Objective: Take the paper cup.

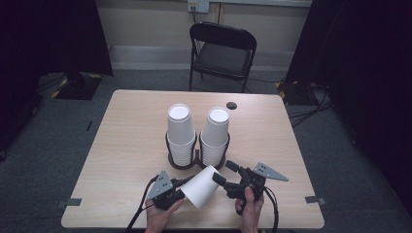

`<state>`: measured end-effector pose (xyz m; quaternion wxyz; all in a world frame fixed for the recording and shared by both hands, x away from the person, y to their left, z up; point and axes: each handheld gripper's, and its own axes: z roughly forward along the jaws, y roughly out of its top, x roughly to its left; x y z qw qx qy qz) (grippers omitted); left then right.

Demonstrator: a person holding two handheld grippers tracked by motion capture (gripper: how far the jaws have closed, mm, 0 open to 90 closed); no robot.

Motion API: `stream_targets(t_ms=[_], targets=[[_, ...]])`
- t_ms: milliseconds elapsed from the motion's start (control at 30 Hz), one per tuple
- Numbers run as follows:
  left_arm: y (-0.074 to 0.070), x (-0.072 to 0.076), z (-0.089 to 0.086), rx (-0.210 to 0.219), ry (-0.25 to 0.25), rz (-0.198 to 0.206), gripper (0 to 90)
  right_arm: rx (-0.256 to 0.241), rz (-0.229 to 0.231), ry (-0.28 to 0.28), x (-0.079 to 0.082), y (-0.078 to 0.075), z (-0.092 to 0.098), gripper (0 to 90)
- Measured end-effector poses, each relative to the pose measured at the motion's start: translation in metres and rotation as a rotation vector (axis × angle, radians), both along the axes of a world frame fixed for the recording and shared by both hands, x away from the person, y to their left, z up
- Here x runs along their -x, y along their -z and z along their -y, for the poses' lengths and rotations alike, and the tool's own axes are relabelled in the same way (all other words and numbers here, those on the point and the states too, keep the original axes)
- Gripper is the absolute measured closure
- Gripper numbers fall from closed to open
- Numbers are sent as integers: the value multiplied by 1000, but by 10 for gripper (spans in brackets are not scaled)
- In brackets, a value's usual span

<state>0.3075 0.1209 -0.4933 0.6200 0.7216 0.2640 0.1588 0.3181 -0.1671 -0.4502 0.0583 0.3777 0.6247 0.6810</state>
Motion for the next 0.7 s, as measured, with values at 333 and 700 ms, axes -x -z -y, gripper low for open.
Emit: stream_targets(t_ms=[333,700], targets=[[-2,-8,-16,-2,14,-66,862,121,139,31,8,-1,3,131],[-18,-17,-19,-93,54,-67,861,254,289,108,18,3,0,131]])
